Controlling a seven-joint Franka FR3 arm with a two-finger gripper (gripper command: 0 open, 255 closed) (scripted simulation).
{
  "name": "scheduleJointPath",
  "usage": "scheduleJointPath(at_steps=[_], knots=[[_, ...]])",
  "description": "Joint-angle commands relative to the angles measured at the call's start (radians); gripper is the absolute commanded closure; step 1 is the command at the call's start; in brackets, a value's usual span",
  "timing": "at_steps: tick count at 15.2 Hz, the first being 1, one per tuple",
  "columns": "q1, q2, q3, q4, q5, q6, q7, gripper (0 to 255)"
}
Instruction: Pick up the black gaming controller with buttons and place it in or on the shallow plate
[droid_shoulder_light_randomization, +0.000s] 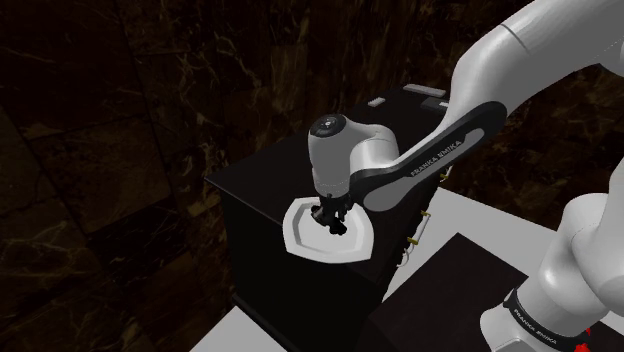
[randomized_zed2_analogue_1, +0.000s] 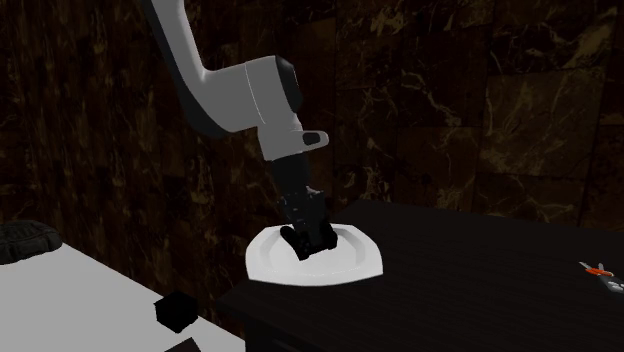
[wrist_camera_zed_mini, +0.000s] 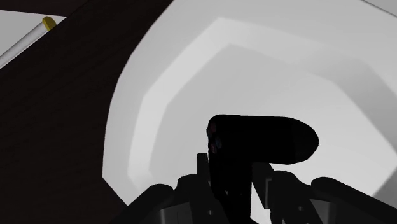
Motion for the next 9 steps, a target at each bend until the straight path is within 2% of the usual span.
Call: scheduleJointPath(at_steps=[1,5,6,9], knots=[[-0.001,0.004,-0.001,0.000,-0.001,0.003,0.000,255],[-0.001,0.004,-0.001,0.000,-0.001,0.003,0.000,255],[-0.001,0.004,-0.001,-0.001,-0.001,0.003,0.000,0],[-0.001,0.003,-0.001,-0.002,-0.001,0.004,0.001,0]])
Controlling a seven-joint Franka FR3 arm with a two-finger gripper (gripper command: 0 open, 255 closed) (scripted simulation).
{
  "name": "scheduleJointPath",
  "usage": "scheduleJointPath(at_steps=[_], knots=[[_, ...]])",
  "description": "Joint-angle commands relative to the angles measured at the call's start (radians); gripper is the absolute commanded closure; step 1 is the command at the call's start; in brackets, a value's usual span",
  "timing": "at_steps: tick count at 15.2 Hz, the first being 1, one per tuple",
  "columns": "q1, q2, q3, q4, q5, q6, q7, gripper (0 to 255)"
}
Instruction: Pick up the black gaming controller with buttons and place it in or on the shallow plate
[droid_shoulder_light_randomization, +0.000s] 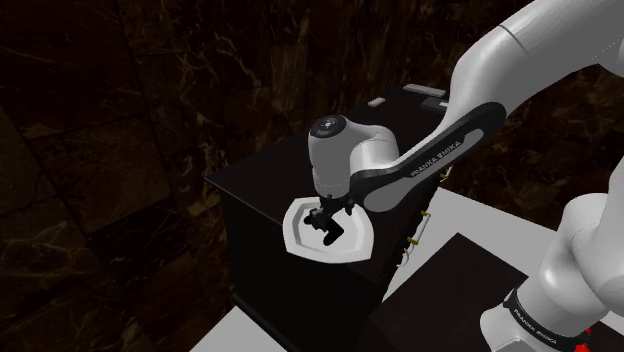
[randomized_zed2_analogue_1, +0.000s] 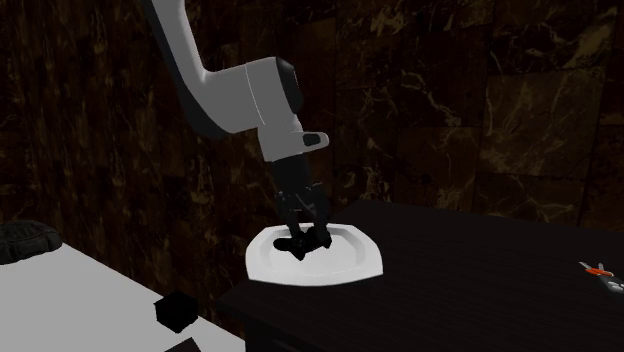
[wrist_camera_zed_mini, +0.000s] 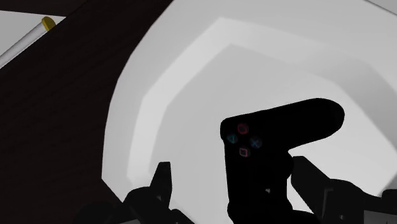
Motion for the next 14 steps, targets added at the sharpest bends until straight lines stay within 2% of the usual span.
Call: scheduleJointPath(at_steps=[1,2,6,14], knots=[[0.000,0.000,0.000,0.000,0.000,0.000,0.000,0],[0.000,0.001,0.000,0.002,0.000,-0.001,0.000,0],[0.016,-0.075,0.024,0.045,0.059,-0.118,-0.037,0],[0.016,-0.075,0.023,0.045,0.059,-0.117,-0.037,0]])
